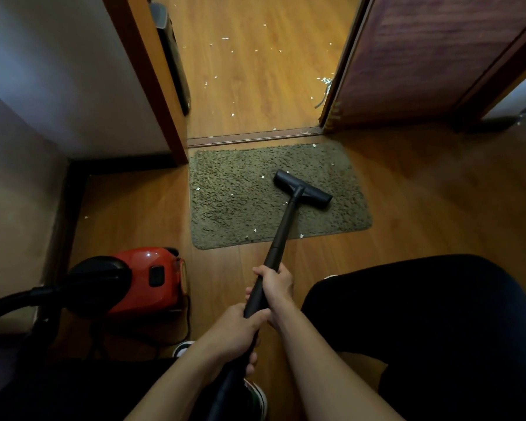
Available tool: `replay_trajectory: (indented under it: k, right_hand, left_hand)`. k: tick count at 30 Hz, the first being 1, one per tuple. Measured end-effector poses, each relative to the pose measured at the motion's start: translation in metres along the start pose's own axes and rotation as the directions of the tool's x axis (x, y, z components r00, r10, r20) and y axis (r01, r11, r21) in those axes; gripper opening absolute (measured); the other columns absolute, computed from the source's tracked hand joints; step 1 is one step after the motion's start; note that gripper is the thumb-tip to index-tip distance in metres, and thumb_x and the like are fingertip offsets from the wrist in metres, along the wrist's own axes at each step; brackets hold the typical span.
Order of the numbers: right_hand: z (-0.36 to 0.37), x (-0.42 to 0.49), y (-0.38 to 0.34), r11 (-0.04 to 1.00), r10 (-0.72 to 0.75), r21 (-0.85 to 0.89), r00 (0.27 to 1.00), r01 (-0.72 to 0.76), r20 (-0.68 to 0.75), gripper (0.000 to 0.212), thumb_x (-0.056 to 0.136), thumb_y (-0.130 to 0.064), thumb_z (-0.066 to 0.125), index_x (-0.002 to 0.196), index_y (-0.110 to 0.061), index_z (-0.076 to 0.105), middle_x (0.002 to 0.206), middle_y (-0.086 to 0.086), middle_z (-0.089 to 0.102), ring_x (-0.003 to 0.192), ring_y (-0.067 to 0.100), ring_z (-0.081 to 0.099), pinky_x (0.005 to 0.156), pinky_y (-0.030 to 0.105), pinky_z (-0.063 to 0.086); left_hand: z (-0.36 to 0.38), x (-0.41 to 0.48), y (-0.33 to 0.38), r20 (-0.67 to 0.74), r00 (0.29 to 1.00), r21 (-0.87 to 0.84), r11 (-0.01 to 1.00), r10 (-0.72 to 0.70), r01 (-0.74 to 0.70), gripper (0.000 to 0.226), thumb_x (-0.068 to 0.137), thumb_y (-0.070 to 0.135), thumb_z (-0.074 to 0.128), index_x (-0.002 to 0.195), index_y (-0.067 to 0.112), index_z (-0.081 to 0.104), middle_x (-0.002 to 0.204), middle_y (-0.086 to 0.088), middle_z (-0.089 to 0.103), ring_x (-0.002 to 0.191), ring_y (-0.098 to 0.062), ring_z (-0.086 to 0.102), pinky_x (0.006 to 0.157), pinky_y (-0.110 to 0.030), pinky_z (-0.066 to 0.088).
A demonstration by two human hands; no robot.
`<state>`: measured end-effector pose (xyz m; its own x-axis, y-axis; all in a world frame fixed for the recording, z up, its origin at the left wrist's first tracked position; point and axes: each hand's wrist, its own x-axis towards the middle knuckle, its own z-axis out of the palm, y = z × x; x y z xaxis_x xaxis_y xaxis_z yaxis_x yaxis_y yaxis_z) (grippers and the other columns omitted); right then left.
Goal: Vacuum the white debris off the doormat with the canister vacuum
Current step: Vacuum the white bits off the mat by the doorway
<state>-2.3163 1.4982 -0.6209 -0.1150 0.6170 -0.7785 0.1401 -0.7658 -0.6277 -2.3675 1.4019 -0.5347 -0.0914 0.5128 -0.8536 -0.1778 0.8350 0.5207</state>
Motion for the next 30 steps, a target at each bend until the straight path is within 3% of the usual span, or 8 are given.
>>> replay_trajectory:
  k: [9,16,21,30]
  right_hand:
    - [0.017,-0.040,0.037,0.999,0.034,-0.011,0.997,-0.033,0.063,0.030,0.095,-0.006,0.061,0.124,-0.008,0.051,0.082,0.018,0.064,0.041,0.019,0.063,0.040,0.026,0.050]
    - [0.005,-0.015,0.012,1.000,0.004,-0.028,1.000,-0.003,0.026,0.032,0.094,-0.006,0.063,0.124,-0.010,0.053,0.082,0.017,0.064,0.041,0.020,0.063,0.041,0.028,0.052]
    - [-0.016,0.010,-0.010,1.000,-0.010,-0.007,1.000,0.010,-0.016,0.022,0.094,-0.003,0.062,0.115,-0.006,0.056,0.069,0.012,0.059,0.037,0.018,0.060,0.038,0.025,0.048]
    - [0.014,0.028,-0.007,0.999,0.011,0.036,0.997,-0.014,0.082,0.031,0.093,-0.006,0.061,0.122,-0.014,0.053,0.087,0.020,0.065,0.040,0.020,0.061,0.042,0.028,0.051]
  left_hand:
    - [-0.018,-0.030,-0.042,-0.023,0.999,-0.011,1.000,-0.029,0.029,0.020,0.104,0.032,0.050,0.116,0.015,0.049,0.061,-0.007,0.052,0.038,-0.017,0.049,0.036,-0.025,0.043]
    - [-0.003,-0.010,-0.017,-0.010,1.000,-0.010,1.000,0.009,-0.009,0.014,0.104,0.032,0.048,0.110,0.020,0.050,0.069,-0.007,0.051,0.040,-0.015,0.050,0.038,-0.025,0.045]
    - [0.012,0.015,0.008,0.025,1.000,0.006,1.000,-0.015,0.015,0.014,0.104,0.034,0.049,0.107,0.021,0.049,0.076,-0.008,0.052,0.040,-0.013,0.051,0.040,-0.025,0.046]
    - [-0.007,0.021,0.014,-0.047,0.999,-0.019,1.000,-0.023,0.022,0.021,0.104,0.031,0.049,0.117,0.014,0.049,0.070,-0.009,0.048,0.037,-0.014,0.047,0.034,-0.024,0.043]
